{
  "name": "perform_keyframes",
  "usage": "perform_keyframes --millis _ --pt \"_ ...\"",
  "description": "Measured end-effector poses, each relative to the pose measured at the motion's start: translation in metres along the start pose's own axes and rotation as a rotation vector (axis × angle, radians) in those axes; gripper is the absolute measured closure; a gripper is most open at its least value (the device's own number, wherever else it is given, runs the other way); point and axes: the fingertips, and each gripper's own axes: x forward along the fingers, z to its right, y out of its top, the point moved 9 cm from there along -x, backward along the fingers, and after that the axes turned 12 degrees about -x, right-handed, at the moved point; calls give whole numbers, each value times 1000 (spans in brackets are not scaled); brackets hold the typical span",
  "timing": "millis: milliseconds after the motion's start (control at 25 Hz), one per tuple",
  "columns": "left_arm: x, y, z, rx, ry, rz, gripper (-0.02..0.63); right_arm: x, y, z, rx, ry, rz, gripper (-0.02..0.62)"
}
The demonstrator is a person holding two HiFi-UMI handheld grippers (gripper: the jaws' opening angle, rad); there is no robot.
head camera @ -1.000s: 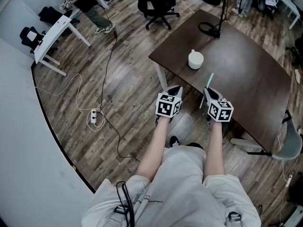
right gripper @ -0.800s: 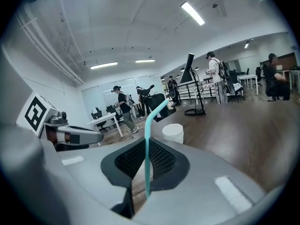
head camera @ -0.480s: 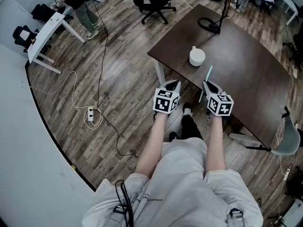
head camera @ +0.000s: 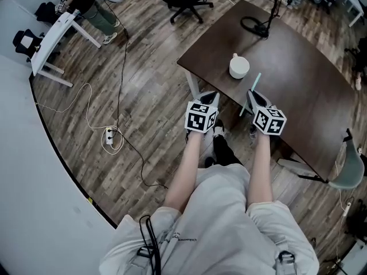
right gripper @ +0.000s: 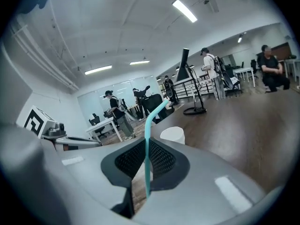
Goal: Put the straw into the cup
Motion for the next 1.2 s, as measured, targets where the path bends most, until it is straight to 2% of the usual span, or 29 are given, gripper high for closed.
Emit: perform_keyframes --millis 280,800,1200 --pt "35 16 -4 39 -24 -47 606 25 13 23 42 -4 34 548" --pt "95 81 -34 83 -3 -83 606 95 71 63 81 20 90 548" --pt "152 130 -37 141 -11 -130 606 143 104 121 154 19 118 548"
